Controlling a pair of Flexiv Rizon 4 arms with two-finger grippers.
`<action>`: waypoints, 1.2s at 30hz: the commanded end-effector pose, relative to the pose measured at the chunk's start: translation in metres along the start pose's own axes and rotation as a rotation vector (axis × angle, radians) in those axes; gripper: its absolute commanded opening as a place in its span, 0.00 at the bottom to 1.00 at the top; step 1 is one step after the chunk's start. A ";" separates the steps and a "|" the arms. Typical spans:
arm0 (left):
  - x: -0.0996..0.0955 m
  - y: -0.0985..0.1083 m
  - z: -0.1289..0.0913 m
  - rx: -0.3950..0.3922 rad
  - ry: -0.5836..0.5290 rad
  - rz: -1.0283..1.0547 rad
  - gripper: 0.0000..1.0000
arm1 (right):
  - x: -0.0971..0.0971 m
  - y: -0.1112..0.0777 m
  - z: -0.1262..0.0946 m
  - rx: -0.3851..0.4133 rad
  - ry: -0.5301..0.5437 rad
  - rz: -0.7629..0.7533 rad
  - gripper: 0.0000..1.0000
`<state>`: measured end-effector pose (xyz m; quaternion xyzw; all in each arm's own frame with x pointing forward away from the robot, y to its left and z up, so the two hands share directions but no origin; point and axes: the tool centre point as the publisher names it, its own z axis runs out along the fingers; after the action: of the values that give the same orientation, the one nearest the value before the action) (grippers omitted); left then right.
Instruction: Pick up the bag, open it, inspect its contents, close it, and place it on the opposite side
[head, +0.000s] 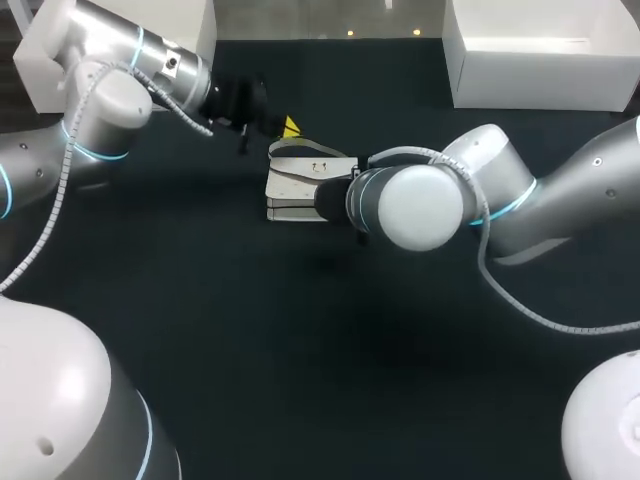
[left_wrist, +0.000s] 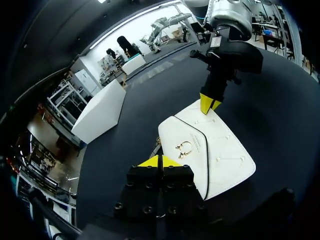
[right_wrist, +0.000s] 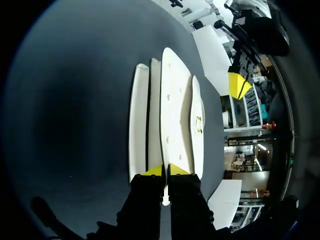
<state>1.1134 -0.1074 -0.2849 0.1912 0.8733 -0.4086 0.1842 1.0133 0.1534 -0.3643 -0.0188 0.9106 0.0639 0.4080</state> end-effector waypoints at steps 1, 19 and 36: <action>-0.025 0.008 -0.002 0.034 0.108 -0.033 0.00 | 0.004 -0.001 0.002 -0.010 -0.090 0.001 0.00; 0.003 -0.013 -0.020 -0.064 -0.067 0.183 1.00 | 0.004 -0.001 0.002 -0.010 -0.090 0.001 0.00; 0.051 -0.013 -0.008 -0.075 -0.161 0.232 0.70 | 0.004 -0.001 0.002 -0.010 -0.090 0.001 0.00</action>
<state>1.0664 -0.0994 -0.2885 0.2777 0.8636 -0.3458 0.2396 1.0132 0.1534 -0.3644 -0.0186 0.9105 0.0635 0.4081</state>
